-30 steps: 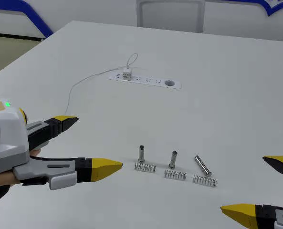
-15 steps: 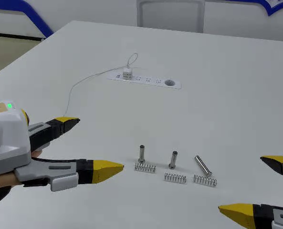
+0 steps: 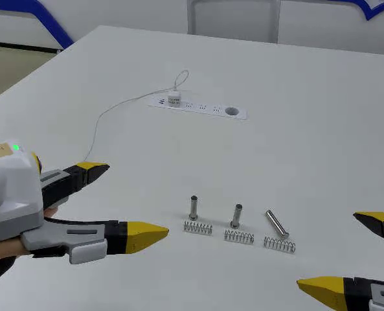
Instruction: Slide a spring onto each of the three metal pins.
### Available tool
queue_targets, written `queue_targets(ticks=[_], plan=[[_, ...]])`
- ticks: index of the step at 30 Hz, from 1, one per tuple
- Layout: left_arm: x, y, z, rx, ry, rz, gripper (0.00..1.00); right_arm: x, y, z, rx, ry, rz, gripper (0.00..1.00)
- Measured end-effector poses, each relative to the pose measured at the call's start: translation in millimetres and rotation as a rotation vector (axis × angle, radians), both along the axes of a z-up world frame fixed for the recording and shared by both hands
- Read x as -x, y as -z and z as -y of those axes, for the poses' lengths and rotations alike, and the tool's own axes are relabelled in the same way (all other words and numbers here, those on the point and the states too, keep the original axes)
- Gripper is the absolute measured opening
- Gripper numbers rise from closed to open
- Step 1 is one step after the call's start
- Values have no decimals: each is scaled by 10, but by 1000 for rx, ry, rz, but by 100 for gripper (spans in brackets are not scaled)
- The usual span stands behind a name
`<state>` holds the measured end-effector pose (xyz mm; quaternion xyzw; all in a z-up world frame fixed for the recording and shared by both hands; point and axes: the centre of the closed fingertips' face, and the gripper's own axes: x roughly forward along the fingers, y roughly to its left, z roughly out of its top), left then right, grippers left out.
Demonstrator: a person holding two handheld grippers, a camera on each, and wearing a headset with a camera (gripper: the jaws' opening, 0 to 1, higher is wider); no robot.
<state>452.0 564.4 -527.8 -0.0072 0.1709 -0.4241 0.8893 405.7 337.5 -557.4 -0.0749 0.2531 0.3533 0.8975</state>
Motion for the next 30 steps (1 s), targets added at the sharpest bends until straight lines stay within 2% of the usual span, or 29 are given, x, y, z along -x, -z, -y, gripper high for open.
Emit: queue_targets(ticks=[13, 30], plan=[[-3, 4, 11, 30, -8, -8, 100, -68, 61, 11, 4, 9, -9, 88], [-13, 155, 31, 39, -17, -40, 100, -317, 133, 27, 32, 18, -18, 77]])
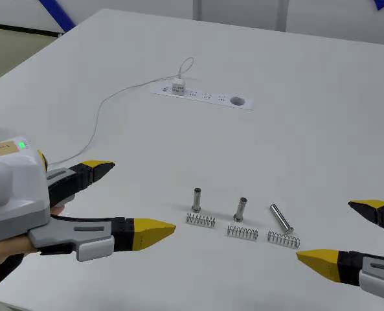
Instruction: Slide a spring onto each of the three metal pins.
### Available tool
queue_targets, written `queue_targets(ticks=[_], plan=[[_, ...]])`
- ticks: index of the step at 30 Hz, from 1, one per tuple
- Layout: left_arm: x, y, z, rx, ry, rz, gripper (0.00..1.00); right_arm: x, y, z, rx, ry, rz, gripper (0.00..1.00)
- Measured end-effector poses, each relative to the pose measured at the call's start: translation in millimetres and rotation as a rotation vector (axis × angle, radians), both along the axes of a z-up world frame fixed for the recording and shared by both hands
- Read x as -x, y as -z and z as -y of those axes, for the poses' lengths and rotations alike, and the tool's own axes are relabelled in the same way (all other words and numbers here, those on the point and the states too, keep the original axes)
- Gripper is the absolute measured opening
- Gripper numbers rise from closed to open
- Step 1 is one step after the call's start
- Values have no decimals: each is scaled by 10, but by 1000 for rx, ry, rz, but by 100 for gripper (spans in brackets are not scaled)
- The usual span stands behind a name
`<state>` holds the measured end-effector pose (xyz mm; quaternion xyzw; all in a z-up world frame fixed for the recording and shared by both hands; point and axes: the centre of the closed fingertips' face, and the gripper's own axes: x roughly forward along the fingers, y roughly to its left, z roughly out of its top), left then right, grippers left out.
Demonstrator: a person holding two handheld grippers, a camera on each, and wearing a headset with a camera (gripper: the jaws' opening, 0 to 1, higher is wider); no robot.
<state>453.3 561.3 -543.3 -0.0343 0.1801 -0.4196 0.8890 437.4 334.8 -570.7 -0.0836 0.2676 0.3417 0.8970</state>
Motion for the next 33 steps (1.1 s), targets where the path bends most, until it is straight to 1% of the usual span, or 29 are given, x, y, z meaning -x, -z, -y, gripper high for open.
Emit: queue_targets(ticks=[5, 10, 12, 17, 25, 27, 28, 33], plan=[[1, 39, -6, 4, -7, -7, 100, -85, 56, -26, 19, -20, -11, 72], [22, 69, -21, -2, -10, -15, 100, -188, 139, -13, 37, -15, -17, 67], [23, 64, -33, -2, -14, -14, 100, -214, 153, -16, 44, -18, -12, 65], [-7, 56, -71, 3, -31, -14, 100, -252, 194, -39, 53, -29, -19, 62], [-31, 71, -52, -4, -25, -14, 100, -302, 294, -54, 63, -28, -39, 57], [-42, 84, -51, -23, -14, -13, 100, -341, 321, -59, 68, -24, -41, 57], [-45, 82, -49, -26, -11, -12, 100, -358, 335, -59, 70, -23, -43, 56], [-60, 56, -33, -18, -11, -8, 100, -454, 403, -53, 83, -15, -53, 54]])
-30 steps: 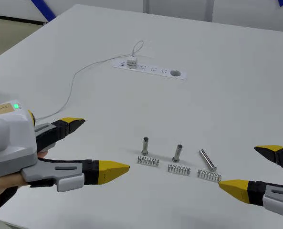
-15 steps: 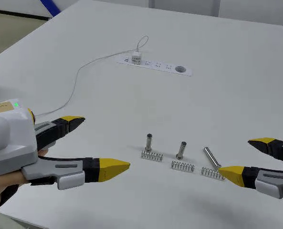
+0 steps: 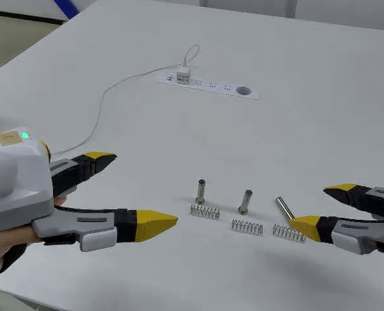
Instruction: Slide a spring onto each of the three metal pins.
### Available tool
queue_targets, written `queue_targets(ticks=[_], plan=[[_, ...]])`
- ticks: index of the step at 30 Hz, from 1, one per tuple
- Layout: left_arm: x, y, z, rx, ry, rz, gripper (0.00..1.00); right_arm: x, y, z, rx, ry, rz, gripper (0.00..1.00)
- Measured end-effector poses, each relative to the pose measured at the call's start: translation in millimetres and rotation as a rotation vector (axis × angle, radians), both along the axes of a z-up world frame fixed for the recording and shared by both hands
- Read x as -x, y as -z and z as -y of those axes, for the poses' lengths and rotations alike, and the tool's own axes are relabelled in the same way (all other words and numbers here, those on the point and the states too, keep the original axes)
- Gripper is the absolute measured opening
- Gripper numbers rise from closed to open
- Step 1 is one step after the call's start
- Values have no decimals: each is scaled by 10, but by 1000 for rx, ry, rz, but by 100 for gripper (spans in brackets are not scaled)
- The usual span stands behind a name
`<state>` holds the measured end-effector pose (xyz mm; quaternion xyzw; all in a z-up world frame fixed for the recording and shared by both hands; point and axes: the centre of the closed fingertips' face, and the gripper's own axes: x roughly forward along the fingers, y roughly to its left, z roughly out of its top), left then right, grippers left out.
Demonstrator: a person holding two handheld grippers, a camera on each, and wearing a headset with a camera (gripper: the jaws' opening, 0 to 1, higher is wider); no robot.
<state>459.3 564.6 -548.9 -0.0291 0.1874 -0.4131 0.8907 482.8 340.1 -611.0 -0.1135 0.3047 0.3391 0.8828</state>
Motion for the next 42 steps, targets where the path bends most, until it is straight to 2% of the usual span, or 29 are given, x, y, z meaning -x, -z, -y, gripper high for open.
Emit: queue_targets(ticks=[16, 28, 37, 42], plan=[[7, 49, -25, -1, -2, -17, 100, -163, 161, -58, -2, 27, -29, 48], [-29, 80, -27, -5, 6, -26, 100, -297, 393, -96, 13, 57, -70, 39], [-48, 96, -34, -10, 7, -30, 100, -352, 581, -85, 60, 67, -104, 34], [-44, 108, -7, -8, 12, -33, 100, -386, 615, -77, 63, 84, -111, 31]])
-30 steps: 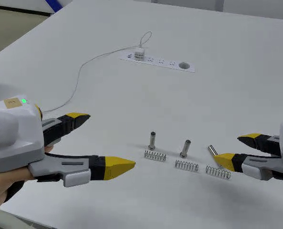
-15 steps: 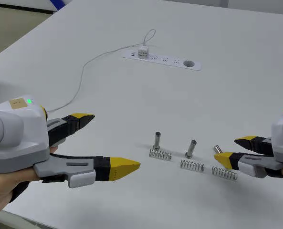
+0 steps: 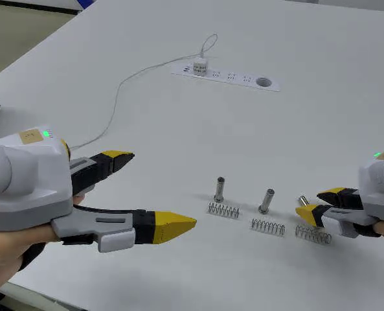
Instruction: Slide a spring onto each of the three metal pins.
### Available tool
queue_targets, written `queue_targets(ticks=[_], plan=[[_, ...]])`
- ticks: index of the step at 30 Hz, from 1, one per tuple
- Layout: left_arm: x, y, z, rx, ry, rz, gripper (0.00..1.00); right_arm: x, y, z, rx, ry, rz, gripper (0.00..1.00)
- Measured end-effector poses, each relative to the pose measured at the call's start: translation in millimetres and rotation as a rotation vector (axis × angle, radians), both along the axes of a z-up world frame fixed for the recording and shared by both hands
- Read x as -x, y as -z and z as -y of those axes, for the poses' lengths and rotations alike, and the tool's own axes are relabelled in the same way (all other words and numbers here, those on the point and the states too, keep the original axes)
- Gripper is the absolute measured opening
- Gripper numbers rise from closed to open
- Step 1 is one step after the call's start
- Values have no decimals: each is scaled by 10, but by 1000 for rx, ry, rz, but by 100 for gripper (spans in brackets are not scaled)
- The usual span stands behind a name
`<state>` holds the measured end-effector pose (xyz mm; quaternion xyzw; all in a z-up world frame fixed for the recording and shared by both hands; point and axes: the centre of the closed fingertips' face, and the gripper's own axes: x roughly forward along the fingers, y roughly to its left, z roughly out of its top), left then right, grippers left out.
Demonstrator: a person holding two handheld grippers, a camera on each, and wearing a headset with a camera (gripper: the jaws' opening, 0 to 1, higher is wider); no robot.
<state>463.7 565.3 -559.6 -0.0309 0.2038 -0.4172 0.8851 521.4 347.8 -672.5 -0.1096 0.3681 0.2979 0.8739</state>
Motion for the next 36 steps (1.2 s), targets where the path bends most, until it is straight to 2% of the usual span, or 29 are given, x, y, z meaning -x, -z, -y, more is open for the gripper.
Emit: queue_targets(ticks=[10, 15, 18, 21, 24, 28, 36], plan=[[-9, 9, 9, 2, 0, -4, 100, -70, 44, 8, -13, 39, -17, 21], [-6, 20, 3, -1, -1, -6, 100, -73, 85, -52, -3, 24, -26, 20], [-2, 19, -2, 1, -2, -8, 100, -88, 103, -44, 12, 34, -27, 19], [-5, -4, 0, 1, -5, 3, 100, -81, 133, -23, 17, 57, -48, 17], [-15, -18, 0, 2, -7, 8, 99, -82, 125, -8, 16, 65, -46, 16], [-24, -19, 11, 3, -5, 7, 99, -81, 130, -5, 43, 50, -36, 14], [0, -2, 49, 0, 6, 2, 99, -77, 137, -30, 45, 66, -70, 11]])
